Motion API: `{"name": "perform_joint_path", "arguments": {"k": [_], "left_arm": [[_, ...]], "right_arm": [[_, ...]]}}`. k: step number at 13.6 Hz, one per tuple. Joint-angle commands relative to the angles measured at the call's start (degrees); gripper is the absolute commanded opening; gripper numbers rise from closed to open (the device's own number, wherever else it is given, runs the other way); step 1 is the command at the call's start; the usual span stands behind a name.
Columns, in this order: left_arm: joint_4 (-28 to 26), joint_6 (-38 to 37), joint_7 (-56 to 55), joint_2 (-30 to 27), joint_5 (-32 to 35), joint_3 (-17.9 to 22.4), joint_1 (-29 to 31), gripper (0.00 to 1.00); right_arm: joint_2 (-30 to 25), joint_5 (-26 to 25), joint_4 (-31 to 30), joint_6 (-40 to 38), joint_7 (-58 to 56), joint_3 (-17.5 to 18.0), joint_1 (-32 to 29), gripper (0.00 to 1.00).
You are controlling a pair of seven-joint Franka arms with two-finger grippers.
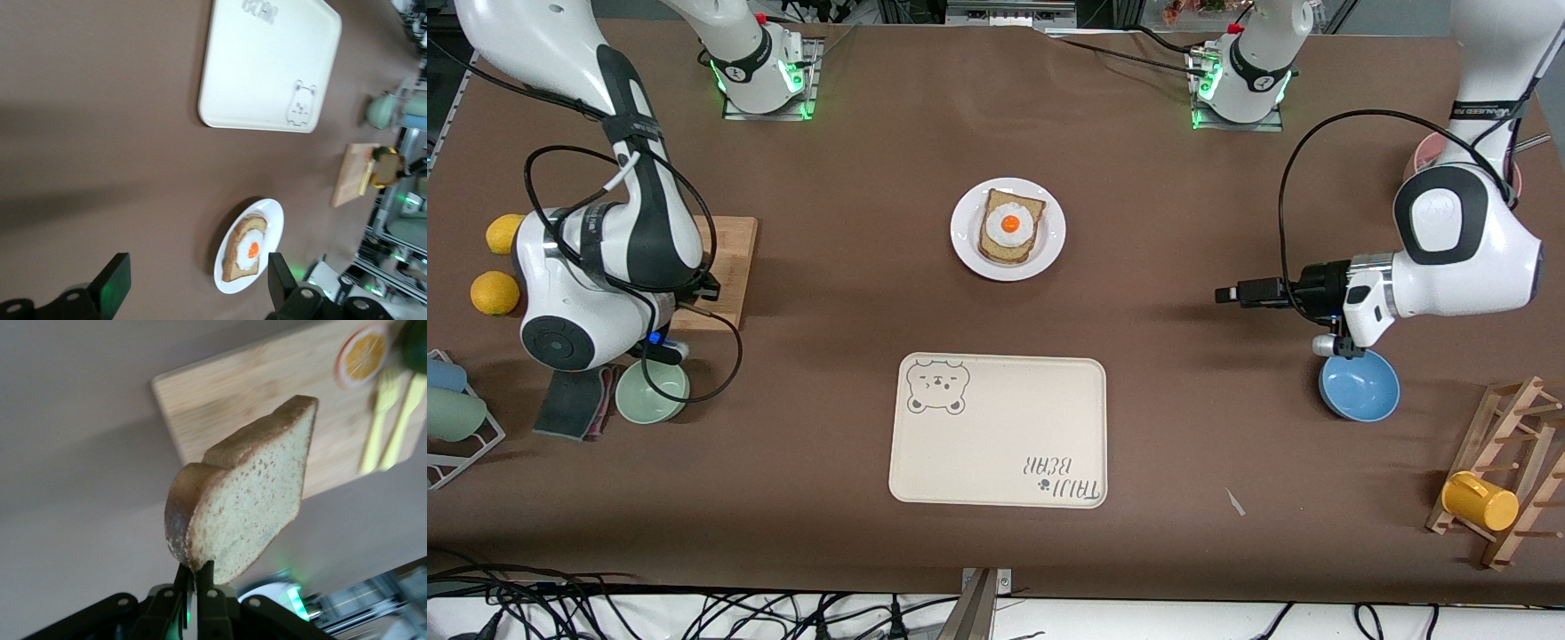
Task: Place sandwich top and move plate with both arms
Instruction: 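Carry the bread over the plate and lower it onto the egg toast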
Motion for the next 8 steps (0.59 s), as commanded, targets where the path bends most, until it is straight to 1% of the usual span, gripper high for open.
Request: {"name": "perform_joint_path", "arguments": {"k": [1, 2, 4, 6, 7, 8], "left_arm": [[-4.96, 0.04, 9.69, -0.74, -7.68, 0.04, 0.49, 0.99], [-5.93, 0.13, 11.19, -0.39, -8.14, 0.04, 0.49, 0.99], [-8.30, 0.92, 15.92, 0.84, -8.14, -0.05, 0.40, 0.99], [-9.27, 0.84, 20.16, 2.86, -8.23, -0.22, 0.40, 0.99], [-9.36, 0.84, 20.34, 3.65, -8.23, -0.31, 0.14, 0.99], [-9.19, 0.84, 20.26, 3.83, -8.23, -0.31, -0.30, 0.99]], "right_arm": [[1.62, 6.64, 3.36, -2.04, 13.47, 0.15, 4.58, 0.00], [1.71, 9.54, 3.36, -1.87, 18.23, 0.15, 6.52, 0.00], [2.23, 17.53, 3.36, -1.25, 28.42, 0.15, 10.04, 0.00], [2.76, 21.94, 3.36, 0.93, 38.18, 0.15, 14.51, 0.00], [3.20, 23.18, 3.36, 2.95, 42.06, 0.24, 16.45, 0.00], [3.99, 26.06, 3.36, 5.06, 45.49, 0.59, 18.91, 0.00]]}}
